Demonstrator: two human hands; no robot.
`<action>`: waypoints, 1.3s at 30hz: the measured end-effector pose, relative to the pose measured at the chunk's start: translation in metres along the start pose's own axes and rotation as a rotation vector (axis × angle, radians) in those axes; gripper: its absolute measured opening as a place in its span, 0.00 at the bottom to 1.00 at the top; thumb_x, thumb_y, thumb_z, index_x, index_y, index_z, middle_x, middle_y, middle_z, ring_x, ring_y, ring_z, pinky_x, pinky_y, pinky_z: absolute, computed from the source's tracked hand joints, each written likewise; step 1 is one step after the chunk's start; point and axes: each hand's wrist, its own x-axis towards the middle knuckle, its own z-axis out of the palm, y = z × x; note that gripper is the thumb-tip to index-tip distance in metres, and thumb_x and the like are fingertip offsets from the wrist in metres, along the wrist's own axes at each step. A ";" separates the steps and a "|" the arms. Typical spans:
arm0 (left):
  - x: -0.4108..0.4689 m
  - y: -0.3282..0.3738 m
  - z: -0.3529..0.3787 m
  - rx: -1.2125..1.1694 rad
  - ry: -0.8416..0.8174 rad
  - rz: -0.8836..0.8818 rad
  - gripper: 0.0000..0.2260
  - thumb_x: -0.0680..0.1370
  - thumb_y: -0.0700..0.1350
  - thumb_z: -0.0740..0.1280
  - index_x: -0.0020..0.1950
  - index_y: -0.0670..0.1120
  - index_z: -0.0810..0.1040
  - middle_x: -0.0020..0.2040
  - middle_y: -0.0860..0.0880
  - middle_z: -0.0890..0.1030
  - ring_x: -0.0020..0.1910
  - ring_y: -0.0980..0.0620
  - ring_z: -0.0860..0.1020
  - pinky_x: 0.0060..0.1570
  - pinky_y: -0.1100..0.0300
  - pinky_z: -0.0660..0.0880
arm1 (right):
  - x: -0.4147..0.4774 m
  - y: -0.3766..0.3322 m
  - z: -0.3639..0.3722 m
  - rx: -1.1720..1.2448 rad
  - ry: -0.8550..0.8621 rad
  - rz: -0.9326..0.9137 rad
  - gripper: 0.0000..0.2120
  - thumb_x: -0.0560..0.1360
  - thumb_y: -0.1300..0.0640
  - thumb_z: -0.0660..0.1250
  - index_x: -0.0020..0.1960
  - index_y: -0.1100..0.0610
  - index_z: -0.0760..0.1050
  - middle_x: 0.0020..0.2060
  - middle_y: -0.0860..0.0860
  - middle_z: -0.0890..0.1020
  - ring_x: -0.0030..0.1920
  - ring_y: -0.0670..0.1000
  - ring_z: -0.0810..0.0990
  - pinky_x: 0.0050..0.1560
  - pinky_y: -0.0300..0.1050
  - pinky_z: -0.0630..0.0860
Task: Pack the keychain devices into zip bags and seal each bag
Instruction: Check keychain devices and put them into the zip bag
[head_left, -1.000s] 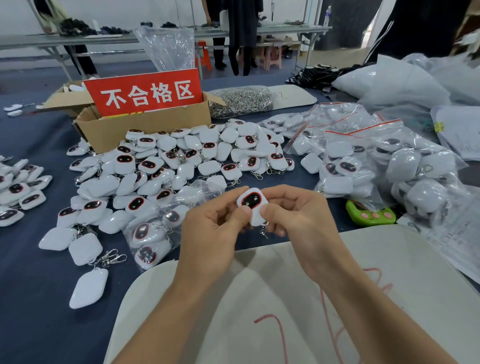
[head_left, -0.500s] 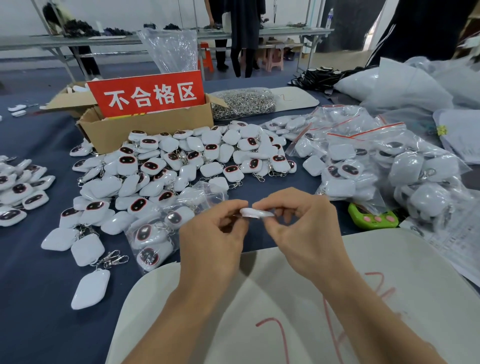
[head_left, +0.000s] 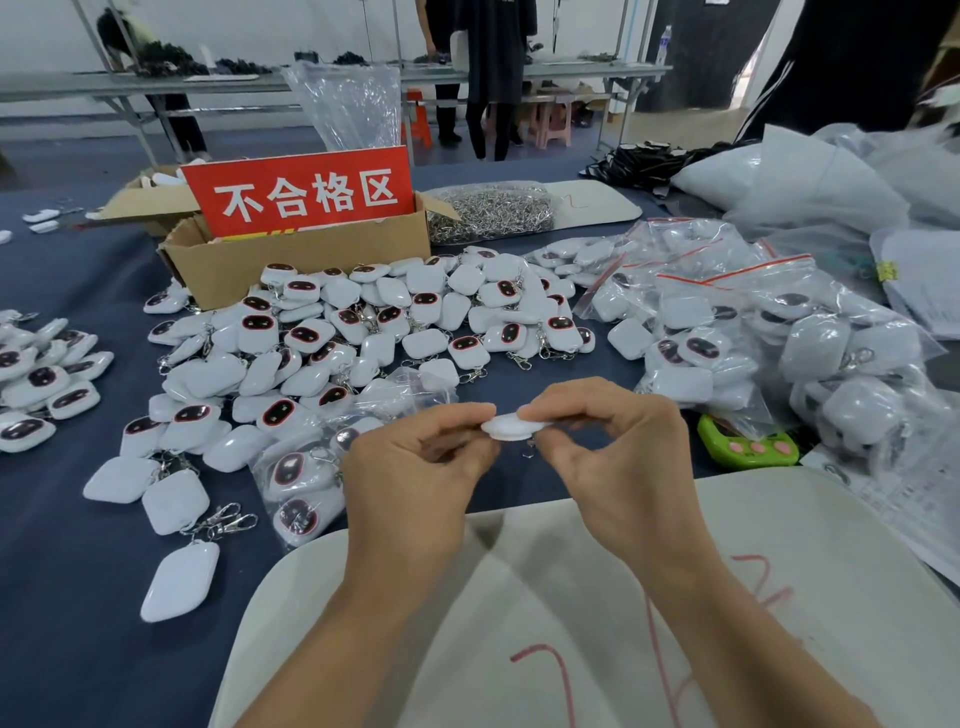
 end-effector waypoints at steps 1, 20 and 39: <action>0.000 0.000 0.000 0.000 -0.002 -0.001 0.20 0.71 0.31 0.77 0.44 0.59 0.88 0.37 0.55 0.87 0.38 0.58 0.86 0.41 0.70 0.78 | 0.001 0.001 0.000 0.012 0.006 0.013 0.21 0.69 0.73 0.76 0.42 0.45 0.86 0.43 0.42 0.86 0.46 0.50 0.85 0.53 0.48 0.81; 0.004 -0.001 -0.003 -0.002 -0.060 0.138 0.14 0.63 0.51 0.79 0.46 0.66 0.86 0.47 0.58 0.87 0.47 0.54 0.85 0.50 0.54 0.81 | 0.001 0.003 -0.003 0.313 -0.144 0.265 0.12 0.72 0.71 0.75 0.48 0.55 0.86 0.43 0.52 0.89 0.46 0.55 0.88 0.56 0.57 0.84; 0.004 0.001 -0.006 0.067 -0.043 0.196 0.21 0.66 0.37 0.81 0.46 0.65 0.87 0.49 0.61 0.86 0.52 0.57 0.85 0.55 0.65 0.78 | 0.006 0.008 -0.010 0.844 -0.435 0.561 0.19 0.74 0.65 0.67 0.64 0.65 0.79 0.62 0.66 0.82 0.63 0.62 0.82 0.67 0.53 0.79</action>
